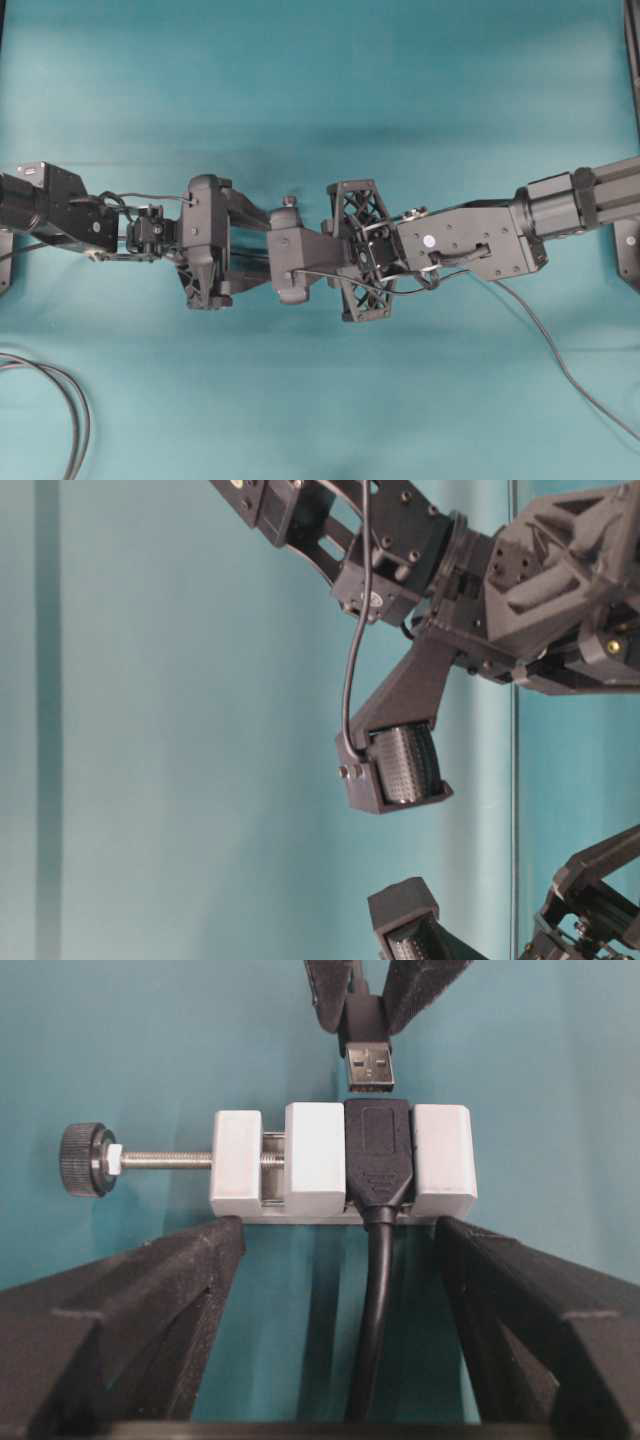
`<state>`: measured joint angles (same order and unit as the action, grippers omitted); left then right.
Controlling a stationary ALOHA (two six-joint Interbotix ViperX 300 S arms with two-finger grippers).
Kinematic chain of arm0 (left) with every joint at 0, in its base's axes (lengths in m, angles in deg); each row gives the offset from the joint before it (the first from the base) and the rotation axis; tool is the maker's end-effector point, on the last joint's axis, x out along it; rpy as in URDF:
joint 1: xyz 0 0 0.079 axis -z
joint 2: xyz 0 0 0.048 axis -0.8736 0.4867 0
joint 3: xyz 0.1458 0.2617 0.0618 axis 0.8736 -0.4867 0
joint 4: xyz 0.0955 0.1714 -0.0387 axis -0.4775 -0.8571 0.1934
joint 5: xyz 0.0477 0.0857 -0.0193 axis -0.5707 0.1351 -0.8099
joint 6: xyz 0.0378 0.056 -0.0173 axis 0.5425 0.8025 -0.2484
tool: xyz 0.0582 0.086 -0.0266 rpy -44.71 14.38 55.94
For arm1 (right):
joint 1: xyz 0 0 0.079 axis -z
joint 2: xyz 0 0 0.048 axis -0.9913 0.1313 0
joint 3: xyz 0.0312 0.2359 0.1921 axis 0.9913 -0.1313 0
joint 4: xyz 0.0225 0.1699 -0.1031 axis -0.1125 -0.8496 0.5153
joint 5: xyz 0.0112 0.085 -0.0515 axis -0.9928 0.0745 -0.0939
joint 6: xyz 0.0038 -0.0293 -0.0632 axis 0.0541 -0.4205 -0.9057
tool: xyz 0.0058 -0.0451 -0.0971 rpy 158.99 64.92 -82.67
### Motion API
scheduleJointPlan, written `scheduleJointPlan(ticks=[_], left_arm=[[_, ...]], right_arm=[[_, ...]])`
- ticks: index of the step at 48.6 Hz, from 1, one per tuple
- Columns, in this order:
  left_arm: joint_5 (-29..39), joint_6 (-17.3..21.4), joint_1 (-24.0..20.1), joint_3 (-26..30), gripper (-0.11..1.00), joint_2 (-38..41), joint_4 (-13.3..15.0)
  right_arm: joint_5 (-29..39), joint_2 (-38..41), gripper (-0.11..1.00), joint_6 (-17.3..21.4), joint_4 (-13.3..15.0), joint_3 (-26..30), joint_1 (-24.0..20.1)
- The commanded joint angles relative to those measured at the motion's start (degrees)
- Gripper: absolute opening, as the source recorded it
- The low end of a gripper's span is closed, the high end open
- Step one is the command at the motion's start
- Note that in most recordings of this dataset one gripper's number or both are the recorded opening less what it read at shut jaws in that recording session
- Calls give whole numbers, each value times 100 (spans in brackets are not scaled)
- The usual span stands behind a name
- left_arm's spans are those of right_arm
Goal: Insert the USB cable into the female connector supported by the left arm.
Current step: 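Align the USB plug tip with the female connector opening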
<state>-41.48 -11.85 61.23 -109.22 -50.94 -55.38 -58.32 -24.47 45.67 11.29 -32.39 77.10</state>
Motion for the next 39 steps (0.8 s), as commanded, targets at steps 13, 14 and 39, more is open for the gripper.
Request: scheduleJointPlan(ticks=[13,14,39], left_arm=[[18,9,-141,53,89,-26,18],[18,9,-149,53,89,-26,18],[18,9,-141,88,89,-26,18]], right_arm=[[-9,-62,19,0,26,141,0],[0,-62,19,0,26,132,0],[-18,-9,19,0,26,229,0]])
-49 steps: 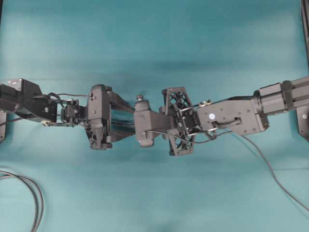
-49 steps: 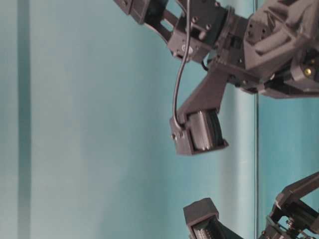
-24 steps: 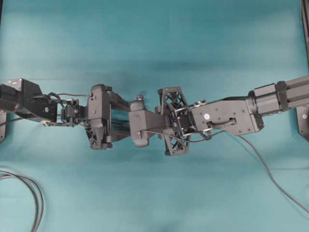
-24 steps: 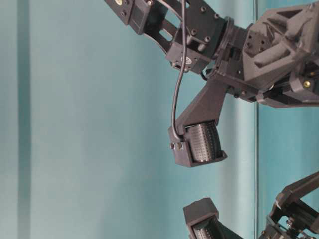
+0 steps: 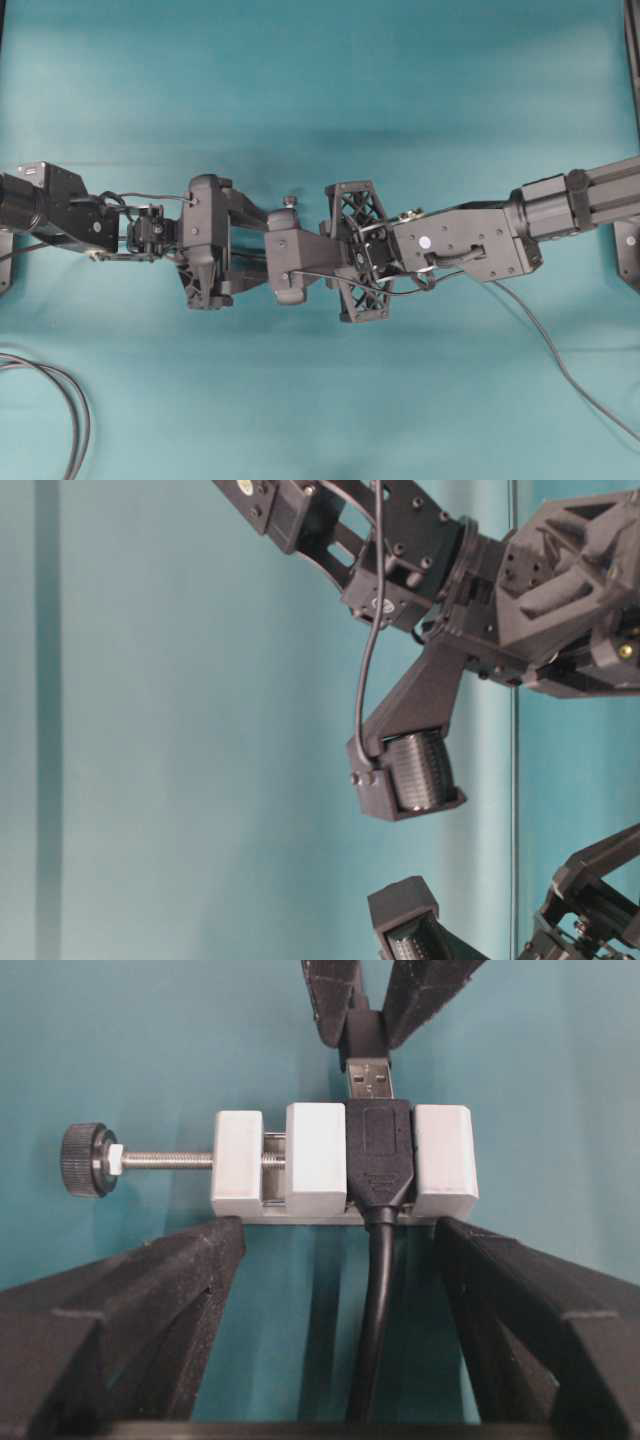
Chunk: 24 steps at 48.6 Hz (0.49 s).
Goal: Insert the USB cable into the female connector supported by the left arm.
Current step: 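Align the USB plug tip with the female connector opening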
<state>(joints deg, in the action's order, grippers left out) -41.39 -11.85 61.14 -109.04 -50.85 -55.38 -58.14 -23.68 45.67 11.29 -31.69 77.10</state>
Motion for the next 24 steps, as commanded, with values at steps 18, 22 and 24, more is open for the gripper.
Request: scheduleJointPlan(ticks=[18,22,24], left_arm=[[9,9,-132,79,89,-35,18],[9,9,-141,70,89,-35,18],[18,9,-141,79,89,-35,18]], right_arm=[[-35,26,19,9,26,281,0],[-26,44,19,9,26,325,-9],[-26,44,19,9,26,352,0]])
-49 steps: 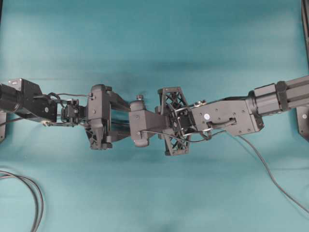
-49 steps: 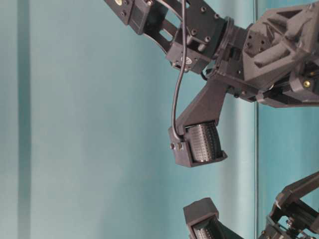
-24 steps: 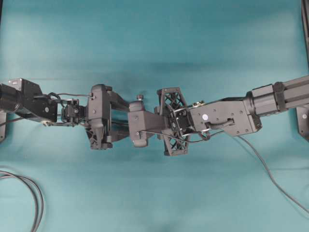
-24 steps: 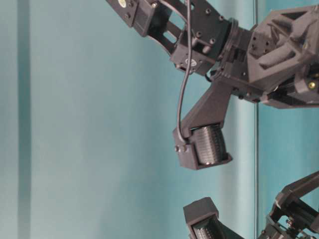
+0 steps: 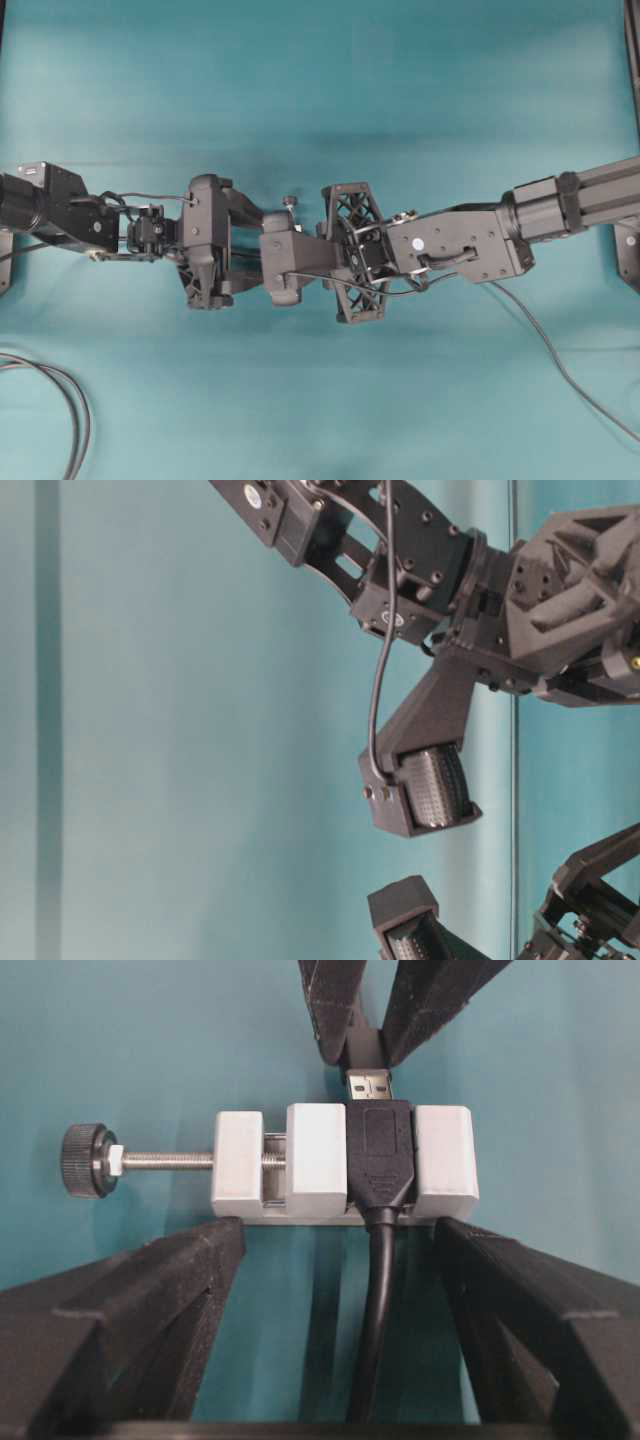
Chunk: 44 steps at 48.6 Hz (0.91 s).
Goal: Insert the USB cable into the female connector supported by the left arm.
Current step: 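Align the USB plug tip with the female connector opening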
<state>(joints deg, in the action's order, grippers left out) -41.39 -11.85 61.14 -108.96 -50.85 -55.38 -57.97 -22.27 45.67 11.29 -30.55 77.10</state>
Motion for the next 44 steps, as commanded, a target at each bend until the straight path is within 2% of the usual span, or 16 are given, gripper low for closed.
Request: scheduleJointPlan(ticks=[1,44], left_arm=[[9,9,-132,70,89,-35,18],[18,0,-141,105,89,-35,18]], right_arm=[[-35,-97,19,9,26,246,-9],[369,-26,19,9,26,580,-158]])
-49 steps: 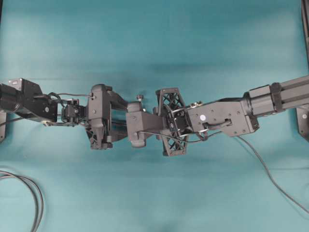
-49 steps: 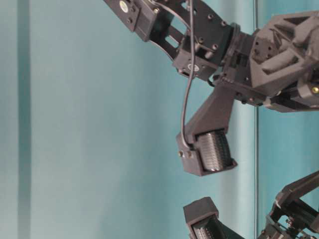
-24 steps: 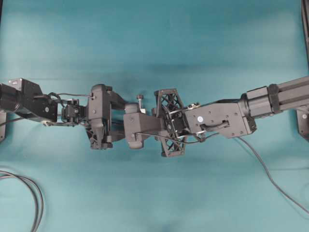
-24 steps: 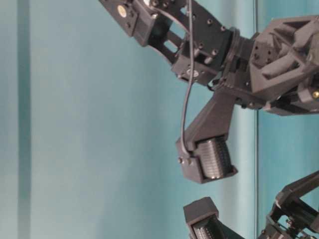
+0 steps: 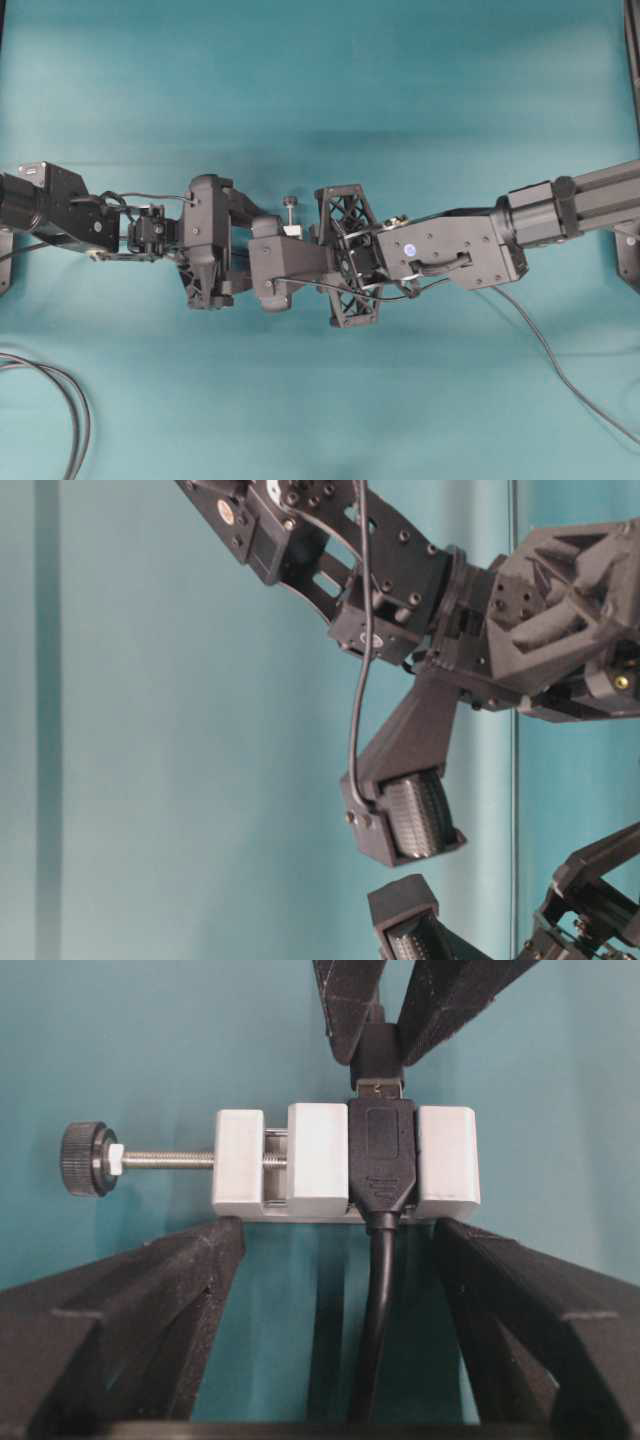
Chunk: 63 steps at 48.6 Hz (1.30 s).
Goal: Insert the USB cable into the female connector supported by the left arm.
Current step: 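Align the USB plug tip with the female connector opening, then push the USB plug into the female connector with the right gripper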
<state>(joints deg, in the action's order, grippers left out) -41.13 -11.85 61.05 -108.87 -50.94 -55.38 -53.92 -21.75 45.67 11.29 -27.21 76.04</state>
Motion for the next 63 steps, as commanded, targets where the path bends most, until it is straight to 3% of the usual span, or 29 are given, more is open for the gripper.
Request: scheduleJointPlan(ticks=[1,41,63], left_arm=[[0,0,-132,97,89,-26,18],[-9,0,-123,141,89,-26,18],[105,0,-114,220,89,-26,18]], right_arm=[[-35,-70,19,9,26,264,-53],[26,193,19,-9,26,800,-44],[114,193,19,0,26,782,-44]])
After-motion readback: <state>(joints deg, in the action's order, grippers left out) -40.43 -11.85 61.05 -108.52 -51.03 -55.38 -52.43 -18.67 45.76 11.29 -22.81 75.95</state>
